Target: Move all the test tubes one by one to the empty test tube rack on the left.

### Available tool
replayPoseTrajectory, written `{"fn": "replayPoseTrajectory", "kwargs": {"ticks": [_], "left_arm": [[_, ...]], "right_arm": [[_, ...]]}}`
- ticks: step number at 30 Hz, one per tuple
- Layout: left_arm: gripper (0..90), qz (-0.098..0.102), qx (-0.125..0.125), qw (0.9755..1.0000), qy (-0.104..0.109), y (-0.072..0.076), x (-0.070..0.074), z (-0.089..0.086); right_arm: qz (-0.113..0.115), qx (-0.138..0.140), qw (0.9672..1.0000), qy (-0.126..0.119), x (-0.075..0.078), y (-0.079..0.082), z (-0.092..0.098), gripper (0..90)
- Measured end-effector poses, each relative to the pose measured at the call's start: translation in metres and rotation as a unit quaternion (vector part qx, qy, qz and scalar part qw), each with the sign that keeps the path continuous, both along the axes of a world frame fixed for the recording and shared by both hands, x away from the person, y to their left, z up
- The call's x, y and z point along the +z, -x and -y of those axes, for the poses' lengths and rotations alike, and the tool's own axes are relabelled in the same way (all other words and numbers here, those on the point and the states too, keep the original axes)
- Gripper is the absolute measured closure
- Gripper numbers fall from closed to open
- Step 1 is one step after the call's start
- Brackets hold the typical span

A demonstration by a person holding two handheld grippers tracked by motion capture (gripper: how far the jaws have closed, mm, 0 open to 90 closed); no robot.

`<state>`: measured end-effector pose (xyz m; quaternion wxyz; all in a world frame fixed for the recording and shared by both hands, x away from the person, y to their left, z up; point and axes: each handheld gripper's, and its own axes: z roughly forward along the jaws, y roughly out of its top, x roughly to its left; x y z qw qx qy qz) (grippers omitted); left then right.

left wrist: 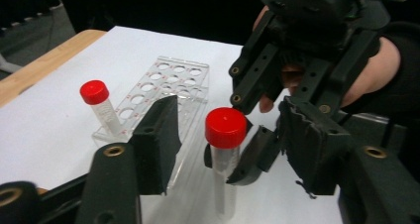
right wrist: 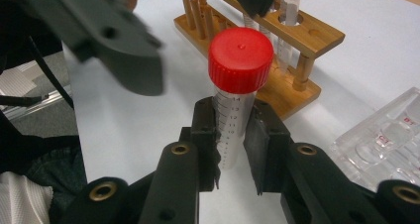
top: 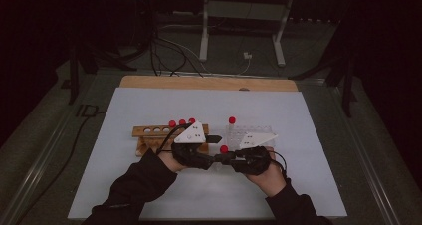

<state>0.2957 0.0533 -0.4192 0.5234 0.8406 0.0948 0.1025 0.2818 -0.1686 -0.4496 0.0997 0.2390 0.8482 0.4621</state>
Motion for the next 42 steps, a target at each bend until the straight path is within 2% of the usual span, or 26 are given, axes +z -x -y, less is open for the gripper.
{"fn": "replayPoseTrajectory", "kwargs": {"ticks": [7,20,42], "left_arm": [[52.9,0.014,0.007,0.9998,-0.015,-0.001,-0.005,0.005],[67.1,0.010,0.003,0.9997,-0.022,-0.003,-0.009,0.011],[71.6,-0.005,-0.007,0.9993,-0.035,-0.007,-0.006,0.011]], "right_arm": [[-0.001,0.002,1.0000,0.002,0.000,0.000,0.000,75.4],[-0.002,0.001,1.0000,-0.001,-0.001,-0.001,0.000,75.4],[-0.004,0.005,1.0000,-0.002,-0.002,-0.002,0.001,74.9]]}}
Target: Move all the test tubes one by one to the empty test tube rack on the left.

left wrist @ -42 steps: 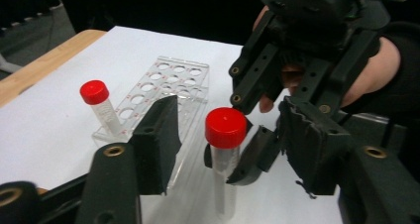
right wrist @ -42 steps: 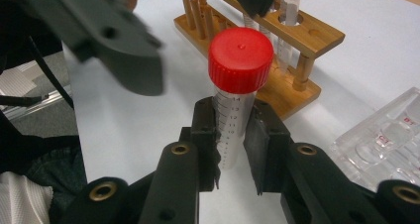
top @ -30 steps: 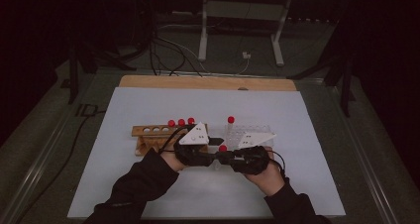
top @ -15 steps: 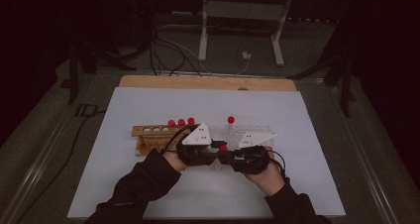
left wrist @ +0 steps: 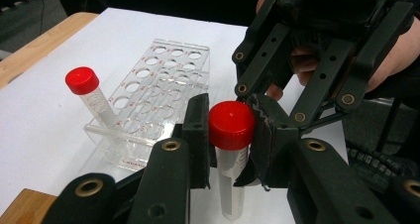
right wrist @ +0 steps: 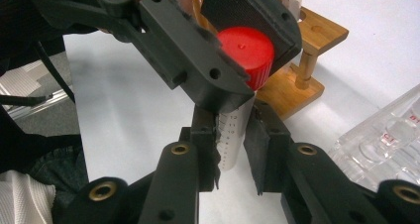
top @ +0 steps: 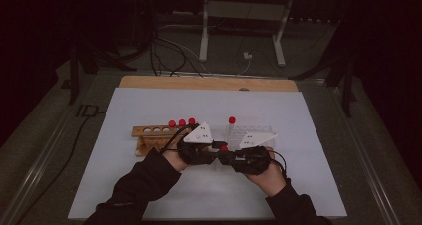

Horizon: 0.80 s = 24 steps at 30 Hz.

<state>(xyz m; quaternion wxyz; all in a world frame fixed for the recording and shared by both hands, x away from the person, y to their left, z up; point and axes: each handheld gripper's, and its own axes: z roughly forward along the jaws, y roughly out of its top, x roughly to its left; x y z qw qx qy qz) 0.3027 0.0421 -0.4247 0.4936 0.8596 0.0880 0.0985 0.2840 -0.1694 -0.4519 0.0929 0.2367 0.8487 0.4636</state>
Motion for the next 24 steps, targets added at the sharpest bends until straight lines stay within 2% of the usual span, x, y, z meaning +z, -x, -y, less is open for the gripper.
{"fn": "replayPoseTrajectory", "kwargs": {"ticks": [2,4,11,24], "left_arm": [[71.6,0.002,0.003,1.0000,-0.002,0.000,0.001,0.000],[71.6,0.002,0.004,1.0000,-0.002,0.000,0.001,-0.001],[71.6,0.009,0.014,0.9999,-0.001,0.001,0.006,-0.008],[71.6,0.020,0.038,0.9991,0.001,0.005,0.019,-0.034]], "right_arm": [[0.002,0.000,1.0000,-0.003,0.000,0.000,0.000,72.7],[0.005,-0.004,1.0000,-0.001,0.001,0.000,0.000,63.7],[0.015,-0.019,0.9997,0.001,0.002,0.002,0.001,48.4],[0.013,-0.013,0.9998,-0.002,0.004,0.007,-0.005,15.2]]}}
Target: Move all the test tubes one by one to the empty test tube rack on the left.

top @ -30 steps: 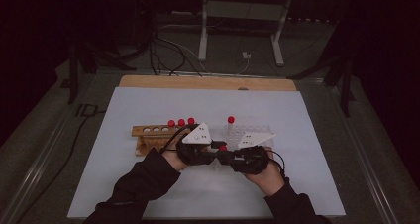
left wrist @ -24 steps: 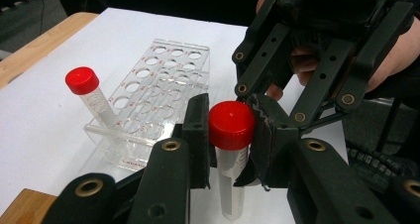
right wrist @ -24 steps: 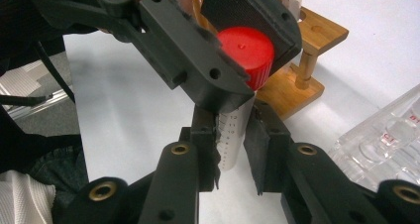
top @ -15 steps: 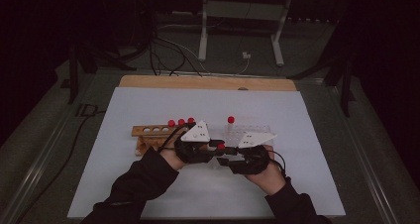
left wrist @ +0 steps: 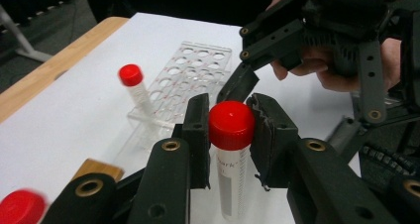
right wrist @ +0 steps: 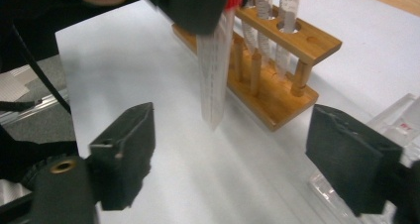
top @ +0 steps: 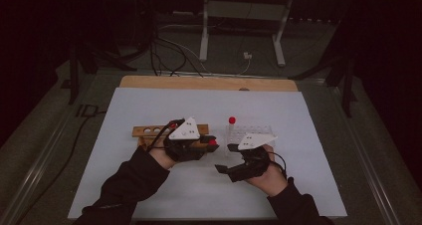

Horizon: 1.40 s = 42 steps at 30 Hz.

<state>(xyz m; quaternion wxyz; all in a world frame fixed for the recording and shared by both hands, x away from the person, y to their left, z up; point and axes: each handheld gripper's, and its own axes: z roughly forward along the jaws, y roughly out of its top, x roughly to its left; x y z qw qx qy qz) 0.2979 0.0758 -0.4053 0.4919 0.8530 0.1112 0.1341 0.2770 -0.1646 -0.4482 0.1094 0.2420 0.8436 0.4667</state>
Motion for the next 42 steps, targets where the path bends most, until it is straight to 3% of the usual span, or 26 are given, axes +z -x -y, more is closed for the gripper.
{"fn": "replayPoseTrajectory", "kwargs": {"ticks": [4,10,14,23,33,42], "left_arm": [[71.6,0.007,0.014,0.9999,0.002,0.002,0.007,-0.013],[71.7,0.020,0.039,0.9990,0.007,0.000,0.020,-0.034],[71.7,0.028,0.057,0.9979,0.009,0.000,0.028,-0.048],[71.6,0.040,0.098,0.9943,0.016,-0.004,0.038,-0.076],[71.7,0.045,0.128,0.9906,0.018,-0.009,0.043,-0.094],[71.7,0.052,0.164,0.9846,0.030,-0.020,0.042,-0.108]], "right_arm": [[-0.002,0.000,1.0000,-0.006,0.000,-0.001,0.000,3.8],[0.000,-0.003,0.9999,-0.012,0.001,-0.001,0.002,0.0],[0.000,0.002,0.9997,-0.023,0.003,-0.001,0.005,0.0],[0.004,0.006,0.9997,-0.024,0.004,-0.001,0.007,0.0],[0.006,0.007,0.9995,-0.030,0.005,-0.001,0.008,0.0],[0.008,0.009,0.9995,-0.029,0.005,-0.002,0.009,0.0]]}}
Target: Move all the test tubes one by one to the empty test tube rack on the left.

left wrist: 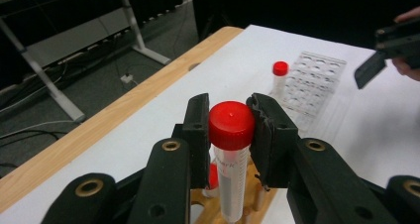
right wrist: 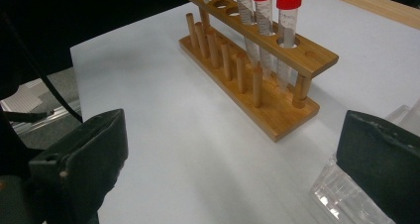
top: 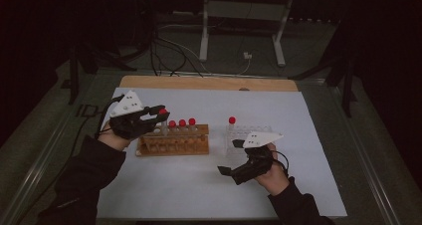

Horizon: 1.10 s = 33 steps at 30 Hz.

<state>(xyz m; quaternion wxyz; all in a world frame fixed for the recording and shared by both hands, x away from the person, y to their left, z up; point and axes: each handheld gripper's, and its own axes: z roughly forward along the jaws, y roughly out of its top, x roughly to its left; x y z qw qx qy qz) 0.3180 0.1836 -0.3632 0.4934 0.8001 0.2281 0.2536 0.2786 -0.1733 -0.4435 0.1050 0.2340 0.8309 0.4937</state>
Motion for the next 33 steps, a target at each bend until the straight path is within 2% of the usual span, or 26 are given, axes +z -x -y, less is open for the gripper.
{"fn": "replayPoseTrajectory", "kwargs": {"ticks": [11,16,26,33], "left_arm": [[71.7,0.003,0.032,0.9991,0.027,-0.014,-0.008,-0.007],[71.7,0.005,0.046,0.9984,0.031,-0.020,-0.015,-0.008],[71.7,-0.008,0.054,0.9979,0.034,-0.029,-0.036,-0.008],[71.7,-0.022,0.049,0.9981,0.031,-0.033,-0.049,-0.002]], "right_arm": [[-0.004,-0.007,1.0000,0.000,0.000,0.000,0.002,0.0],[-0.003,-0.005,1.0000,-0.002,0.000,0.000,0.002,0.0],[-0.004,-0.006,1.0000,-0.003,0.000,-0.001,0.004,0.0],[-0.007,-0.005,1.0000,-0.004,-0.001,-0.001,0.005,0.0]]}}
